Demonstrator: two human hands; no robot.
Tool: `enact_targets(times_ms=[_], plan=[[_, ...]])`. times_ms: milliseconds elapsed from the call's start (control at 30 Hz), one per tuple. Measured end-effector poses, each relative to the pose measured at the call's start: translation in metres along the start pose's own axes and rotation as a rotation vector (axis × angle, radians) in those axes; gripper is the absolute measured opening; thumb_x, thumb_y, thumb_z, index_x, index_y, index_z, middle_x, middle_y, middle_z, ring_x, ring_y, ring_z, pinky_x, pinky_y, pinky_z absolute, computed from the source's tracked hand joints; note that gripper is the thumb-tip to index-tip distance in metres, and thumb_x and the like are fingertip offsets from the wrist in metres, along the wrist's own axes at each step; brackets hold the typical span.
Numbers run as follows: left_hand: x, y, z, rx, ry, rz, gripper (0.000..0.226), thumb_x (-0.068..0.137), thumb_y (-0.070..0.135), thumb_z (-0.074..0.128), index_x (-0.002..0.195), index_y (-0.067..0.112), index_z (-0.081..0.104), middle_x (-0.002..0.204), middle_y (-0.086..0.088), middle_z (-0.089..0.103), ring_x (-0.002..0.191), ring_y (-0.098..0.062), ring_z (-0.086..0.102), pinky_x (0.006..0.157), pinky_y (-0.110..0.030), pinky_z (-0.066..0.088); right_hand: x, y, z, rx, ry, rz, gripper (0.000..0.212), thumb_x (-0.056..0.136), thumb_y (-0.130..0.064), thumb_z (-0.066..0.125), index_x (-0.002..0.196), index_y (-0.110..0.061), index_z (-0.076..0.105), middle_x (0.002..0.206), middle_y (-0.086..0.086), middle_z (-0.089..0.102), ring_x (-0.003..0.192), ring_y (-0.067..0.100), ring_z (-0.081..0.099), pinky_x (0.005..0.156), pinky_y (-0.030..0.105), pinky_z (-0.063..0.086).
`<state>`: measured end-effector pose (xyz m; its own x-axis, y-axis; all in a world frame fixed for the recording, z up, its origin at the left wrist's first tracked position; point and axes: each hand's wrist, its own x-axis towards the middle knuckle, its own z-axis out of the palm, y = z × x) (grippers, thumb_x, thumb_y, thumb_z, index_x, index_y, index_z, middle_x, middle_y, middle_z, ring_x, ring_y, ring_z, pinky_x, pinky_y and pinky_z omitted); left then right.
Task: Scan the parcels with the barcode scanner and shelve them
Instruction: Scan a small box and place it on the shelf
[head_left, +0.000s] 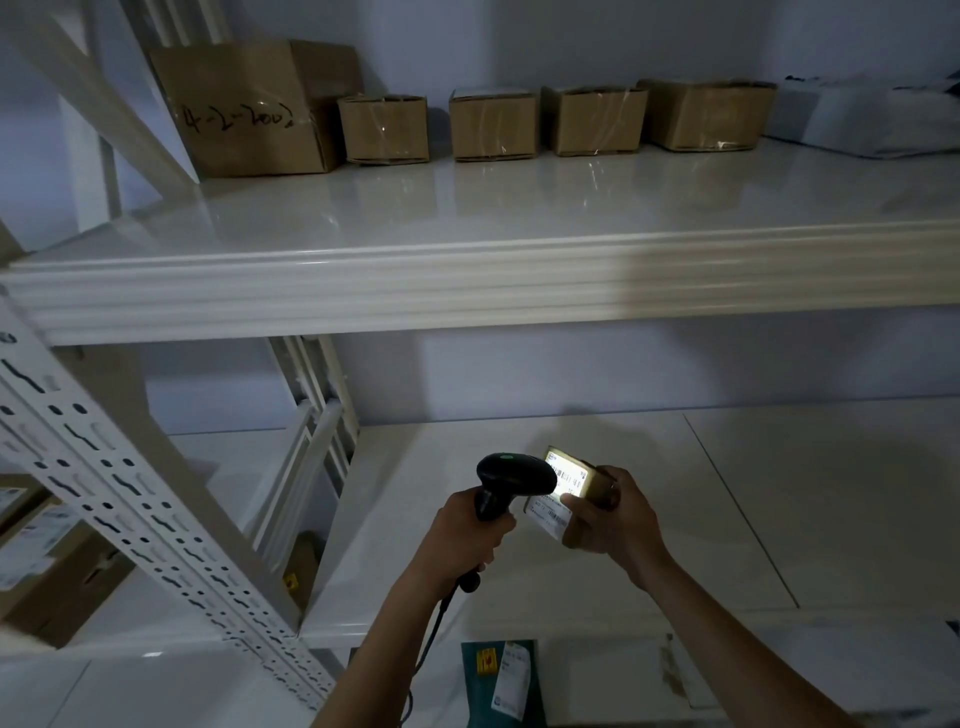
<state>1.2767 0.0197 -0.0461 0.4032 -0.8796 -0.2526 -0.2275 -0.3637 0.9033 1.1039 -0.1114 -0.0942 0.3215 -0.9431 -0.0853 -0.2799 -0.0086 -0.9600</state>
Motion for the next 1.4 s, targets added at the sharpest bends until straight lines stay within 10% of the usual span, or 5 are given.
enact_targets(times_ms=[200, 367, 600, 833, 1400], plan=[[0.005, -0.005, 0.000, -0.029, -0.009, -0.017, 0.005, 0.082, 0.021, 0.062, 0.079, 0.018, 0.060, 0.062, -0.002, 0.057, 0.051, -0.017, 0.049, 0.053, -0.027, 0.045, 0.004, 0.003, 0.000, 0.020, -0.009, -0.003, 0.057, 0.072, -0.030, 0.087, 0.120, -0.022, 0.058, 0.108, -0.003, 0.067, 0.097, 0.017, 0.067, 0.078, 0.046, 0.061], [0.011, -0.017, -0.004, -0.092, 0.033, -0.080, 0.013, 0.085, 0.015, 0.064, 0.098, 0.014, 0.061, 0.068, -0.006, 0.058, 0.052, -0.017, 0.051, 0.052, -0.027, 0.046, -0.001, -0.003, -0.003, -0.038, -0.015, -0.006, 0.055, 0.076, -0.029, 0.084, 0.122, -0.022, 0.054, 0.106, -0.008, 0.062, 0.088, 0.003, 0.061, 0.058, 0.010, 0.047], [0.011, -0.024, -0.003, -0.092, -0.001, -0.086, 0.007, 0.086, 0.011, 0.062, 0.092, 0.011, 0.059, 0.064, -0.005, 0.056, 0.050, -0.016, 0.049, 0.050, -0.026, 0.044, 0.000, -0.004, -0.005, -0.023, -0.019, 0.008, 0.054, 0.076, -0.022, 0.085, 0.120, -0.019, 0.055, 0.103, -0.006, 0.062, 0.083, -0.009, 0.057, 0.052, 0.006, 0.048], [0.014, -0.014, 0.002, 0.009, -0.012, -0.005, 0.007, 0.084, 0.018, 0.062, 0.090, 0.019, 0.059, 0.064, -0.002, 0.058, 0.051, -0.015, 0.052, 0.052, -0.026, 0.048, 0.004, 0.000, -0.003, 0.108, -0.041, 0.047, 0.053, 0.072, -0.013, 0.087, 0.116, -0.018, 0.056, 0.108, 0.001, 0.066, 0.088, 0.012, 0.068, 0.063, 0.039, 0.063], [0.017, -0.013, 0.003, 0.031, -0.015, -0.005, 0.004, 0.086, 0.018, 0.061, 0.088, 0.016, 0.058, 0.064, -0.002, 0.058, 0.051, -0.014, 0.052, 0.053, -0.025, 0.048, 0.002, -0.007, 0.001, -0.027, -0.008, 0.046, 0.061, 0.075, -0.021, 0.086, 0.127, -0.014, 0.055, 0.107, -0.002, 0.061, 0.088, 0.011, 0.060, 0.052, 0.007, 0.045]])
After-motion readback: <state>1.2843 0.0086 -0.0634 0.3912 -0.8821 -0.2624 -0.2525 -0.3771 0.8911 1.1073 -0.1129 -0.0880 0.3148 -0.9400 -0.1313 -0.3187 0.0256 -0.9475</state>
